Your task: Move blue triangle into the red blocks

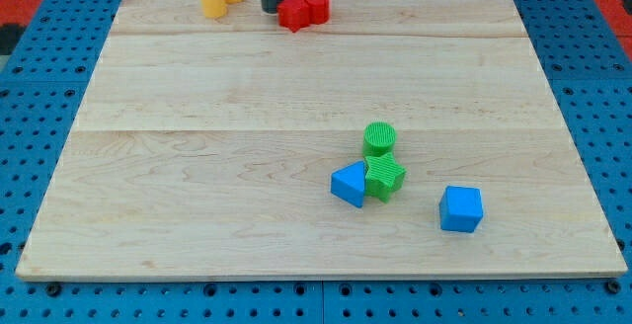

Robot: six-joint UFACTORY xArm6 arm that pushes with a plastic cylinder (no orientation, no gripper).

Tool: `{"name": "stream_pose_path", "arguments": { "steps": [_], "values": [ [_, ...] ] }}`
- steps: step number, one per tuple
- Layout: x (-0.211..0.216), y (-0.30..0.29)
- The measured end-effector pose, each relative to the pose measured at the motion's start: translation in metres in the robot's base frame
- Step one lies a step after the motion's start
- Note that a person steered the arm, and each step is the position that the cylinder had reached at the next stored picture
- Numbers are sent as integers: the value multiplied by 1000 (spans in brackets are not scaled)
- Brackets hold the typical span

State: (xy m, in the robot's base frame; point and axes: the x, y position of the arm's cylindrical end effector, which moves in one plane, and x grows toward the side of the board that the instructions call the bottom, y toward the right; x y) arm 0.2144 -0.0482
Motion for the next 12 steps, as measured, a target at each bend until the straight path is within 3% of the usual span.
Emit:
{"name": "stream_pose_path", "arguments": {
  "steps": [1,2,3,5,6,8,10,11,12],
  "values": [
    [-1,35],
    [8,-4],
    [62,-84],
    [301,-94],
    [366,-31],
    [363,112],
    [271,98],
    [277,88],
    [316,118]
  ]
}}
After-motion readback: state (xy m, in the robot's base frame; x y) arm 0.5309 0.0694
